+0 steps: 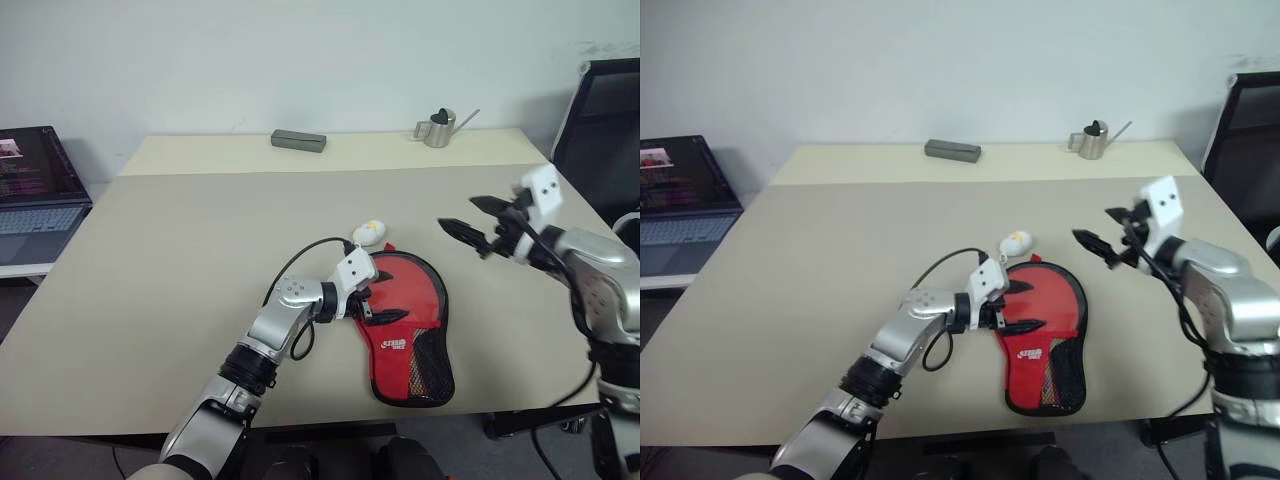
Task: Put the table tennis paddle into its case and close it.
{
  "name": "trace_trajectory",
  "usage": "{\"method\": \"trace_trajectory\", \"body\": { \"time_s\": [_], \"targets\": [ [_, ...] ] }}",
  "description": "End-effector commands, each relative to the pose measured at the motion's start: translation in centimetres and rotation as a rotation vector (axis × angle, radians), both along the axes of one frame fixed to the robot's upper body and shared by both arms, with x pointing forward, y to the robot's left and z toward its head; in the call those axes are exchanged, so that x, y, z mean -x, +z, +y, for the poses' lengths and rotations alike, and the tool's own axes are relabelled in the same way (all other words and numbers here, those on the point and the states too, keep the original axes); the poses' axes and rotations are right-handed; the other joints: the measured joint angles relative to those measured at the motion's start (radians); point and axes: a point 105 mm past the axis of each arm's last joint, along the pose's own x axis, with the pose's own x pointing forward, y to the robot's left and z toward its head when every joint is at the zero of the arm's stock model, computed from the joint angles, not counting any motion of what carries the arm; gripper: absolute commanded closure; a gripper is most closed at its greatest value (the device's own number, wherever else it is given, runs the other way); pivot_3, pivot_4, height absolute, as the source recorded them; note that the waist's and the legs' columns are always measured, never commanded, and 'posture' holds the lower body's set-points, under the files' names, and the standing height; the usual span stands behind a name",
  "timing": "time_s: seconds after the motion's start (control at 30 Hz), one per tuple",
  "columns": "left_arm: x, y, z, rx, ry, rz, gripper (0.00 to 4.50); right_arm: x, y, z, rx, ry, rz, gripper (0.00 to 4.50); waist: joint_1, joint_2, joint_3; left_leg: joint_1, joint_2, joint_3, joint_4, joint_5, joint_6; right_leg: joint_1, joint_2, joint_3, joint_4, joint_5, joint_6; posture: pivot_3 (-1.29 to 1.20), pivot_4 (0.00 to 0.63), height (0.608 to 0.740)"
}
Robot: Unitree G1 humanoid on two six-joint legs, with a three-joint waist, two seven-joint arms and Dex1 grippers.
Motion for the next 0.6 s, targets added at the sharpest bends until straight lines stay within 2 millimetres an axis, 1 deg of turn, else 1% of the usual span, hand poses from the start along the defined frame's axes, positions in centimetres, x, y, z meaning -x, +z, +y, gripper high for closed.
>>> {"method": "trace_trajectory", "body": {
  "time_s": [0.03, 0.13, 0.27, 0.33, 0.37, 0.47, 0.6],
  "targets": [
    [-0.7, 0.3, -0.1, 0.021, 0.033, -0.036, 0.30, -1.3, 1.2, 1.6, 0.005, 0.018, -0.038, 0.00, 0.003, 0.000, 0.000, 0.000, 0.000, -0.001, 0.000, 0.000, 0.000, 0.000, 0.000, -0.001, 0.000, 0.000, 0.000, 0.00, 0.150, 0.740],
    [-0.7, -0.1, -0.2, 0.018, 0.030, -0.034, 0.30, -3.1, 1.3, 3.2, -0.028, 0.006, -0.006, 0.00, 0.004, 0.000, 0.000, -0.001, -0.001, -0.001, 0.001, 0.000, 0.000, 0.000, -0.001, -0.001, 0.000, 0.000, 0.000, 0.00, 0.150, 0.740],
    [-0.5, -0.5, -0.3, 0.014, 0.027, -0.030, 0.30, -5.2, 0.2, 5.3, -0.064, -0.015, 0.065, 0.00, 0.003, 0.001, 0.000, -0.001, -0.001, -0.001, 0.001, 0.000, 0.000, 0.000, -0.001, -0.001, 0.000, 0.000, 0.000, 0.00, 0.150, 0.740],
    [-0.4, -0.6, -0.4, 0.013, 0.027, -0.030, 0.30, -5.9, -0.2, 5.9, -0.069, -0.023, 0.082, 0.00, 0.004, 0.001, 0.000, 0.000, -0.001, -0.001, 0.001, 0.000, 0.000, 0.000, -0.001, -0.001, 0.000, 0.000, 0.000, 0.00, 0.150, 0.740],
    [-0.4, -0.6, -0.5, 0.014, 0.026, -0.029, 0.30, -6.3, -0.5, 6.3, -0.069, -0.030, 0.092, 0.00, 0.004, 0.001, 0.000, -0.001, -0.001, -0.001, 0.001, 0.000, 0.000, 0.000, -0.001, -0.001, 0.000, 0.000, 0.000, 0.00, 0.150, 0.740],
    [-0.2, -0.7, -0.7, 0.012, 0.017, -0.029, 0.30, -7.9, -2.4, 7.4, -0.057, -0.071, 0.145, 0.00, 0.002, 0.001, -0.001, 0.000, -0.001, -0.001, 0.002, 0.000, 0.000, -0.001, -0.001, 0.000, 0.001, 0.000, -0.001, 0.00, 0.150, 0.740],
    [0.1, -0.8, -0.8, 0.008, 0.006, -0.029, 0.30, -9.4, -4.0, 8.0, -0.060, -0.143, 0.186, 0.00, 0.001, 0.001, -0.001, 0.000, -0.001, -0.001, 0.002, 0.000, 0.000, -0.001, -0.001, 0.000, 0.002, 0.001, -0.001, 0.00, 0.150, 0.740]
  ]
}}
